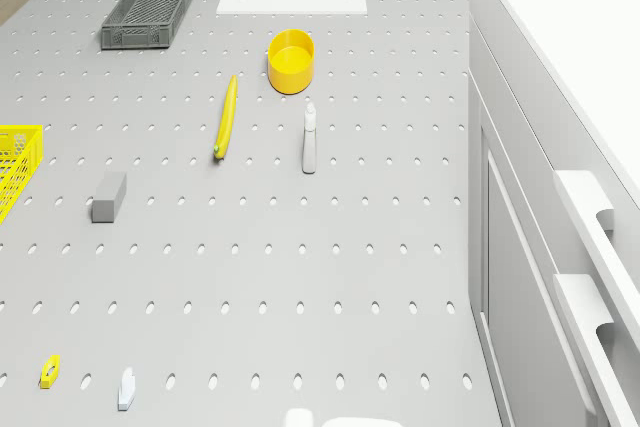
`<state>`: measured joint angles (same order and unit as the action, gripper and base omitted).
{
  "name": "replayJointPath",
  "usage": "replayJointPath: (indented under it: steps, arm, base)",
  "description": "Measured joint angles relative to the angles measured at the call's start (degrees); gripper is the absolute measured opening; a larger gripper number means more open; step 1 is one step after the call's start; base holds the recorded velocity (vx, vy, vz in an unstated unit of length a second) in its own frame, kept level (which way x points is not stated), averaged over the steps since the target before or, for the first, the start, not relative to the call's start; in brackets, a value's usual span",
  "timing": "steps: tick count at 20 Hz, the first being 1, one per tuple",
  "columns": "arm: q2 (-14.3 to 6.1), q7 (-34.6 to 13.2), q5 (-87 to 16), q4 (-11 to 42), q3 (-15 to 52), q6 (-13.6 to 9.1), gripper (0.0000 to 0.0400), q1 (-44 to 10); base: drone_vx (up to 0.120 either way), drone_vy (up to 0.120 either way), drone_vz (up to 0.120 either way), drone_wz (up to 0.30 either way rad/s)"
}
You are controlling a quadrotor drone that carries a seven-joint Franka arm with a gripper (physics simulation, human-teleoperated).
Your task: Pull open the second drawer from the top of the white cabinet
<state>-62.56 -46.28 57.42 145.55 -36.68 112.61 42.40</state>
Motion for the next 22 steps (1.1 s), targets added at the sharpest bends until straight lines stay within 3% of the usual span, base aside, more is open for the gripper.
replayJointPath:
  steps: [12,22]
  arm:
    - [2.88,0.16,5.58,-1.12,5.65,4.69,0.0300,2.39]
    - [4.55,2.56,9.09,0.06,7.94,6.85,0.0300,2.87]
  base:
    - [0.000,0.000,0.000,0.000]
    - [0.000,0.000,0.000,0.000]
